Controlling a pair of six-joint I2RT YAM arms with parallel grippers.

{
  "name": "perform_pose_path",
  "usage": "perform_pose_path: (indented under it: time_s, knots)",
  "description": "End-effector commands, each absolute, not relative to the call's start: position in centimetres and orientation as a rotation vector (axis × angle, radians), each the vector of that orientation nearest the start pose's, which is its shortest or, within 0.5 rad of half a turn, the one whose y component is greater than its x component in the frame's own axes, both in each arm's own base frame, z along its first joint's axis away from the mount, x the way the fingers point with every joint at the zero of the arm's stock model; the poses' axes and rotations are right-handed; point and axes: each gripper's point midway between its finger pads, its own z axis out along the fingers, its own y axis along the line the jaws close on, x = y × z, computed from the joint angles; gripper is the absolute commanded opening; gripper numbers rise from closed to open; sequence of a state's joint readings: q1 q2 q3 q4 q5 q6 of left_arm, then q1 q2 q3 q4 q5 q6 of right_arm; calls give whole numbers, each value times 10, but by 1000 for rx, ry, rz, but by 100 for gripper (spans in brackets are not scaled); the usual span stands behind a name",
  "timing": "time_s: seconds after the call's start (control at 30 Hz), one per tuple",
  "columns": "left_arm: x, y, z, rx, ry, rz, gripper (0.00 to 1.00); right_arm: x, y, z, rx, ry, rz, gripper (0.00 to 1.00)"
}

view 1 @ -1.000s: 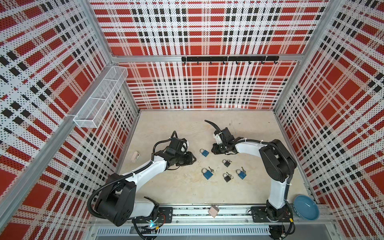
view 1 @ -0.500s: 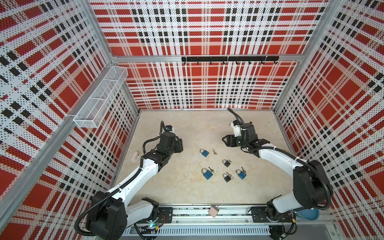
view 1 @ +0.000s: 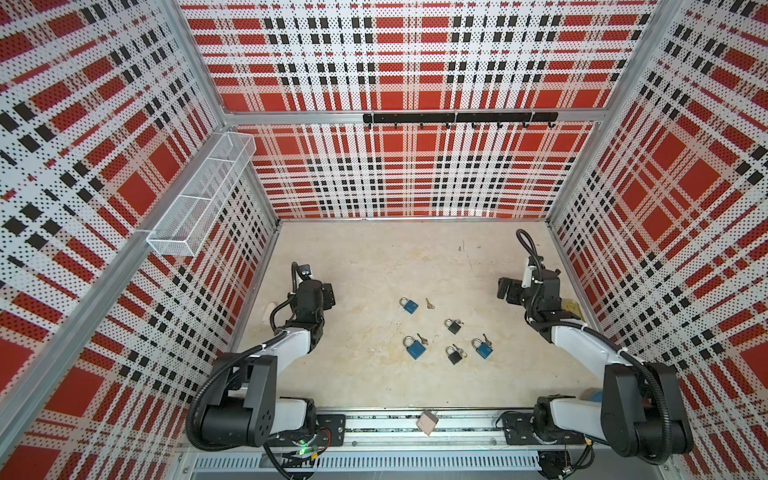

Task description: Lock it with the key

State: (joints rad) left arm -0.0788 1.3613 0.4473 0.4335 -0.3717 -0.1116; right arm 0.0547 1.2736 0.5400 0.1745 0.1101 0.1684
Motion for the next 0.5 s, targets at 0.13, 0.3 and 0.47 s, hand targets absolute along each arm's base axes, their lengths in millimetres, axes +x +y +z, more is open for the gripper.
perform_pose_path:
  time_s: [0.13, 0.3, 0.47]
  knots:
    - [398, 20, 129, -144, 1771, 166, 85, 382, -22, 133, 134, 1850, -185, 100]
    - [398, 13, 120, -90, 1766, 134, 86, 395, -11, 125, 54, 1777, -157, 100]
    - [407, 0, 119, -11, 1789, 58, 91, 400, -2, 112, 0, 1803, -117, 100]
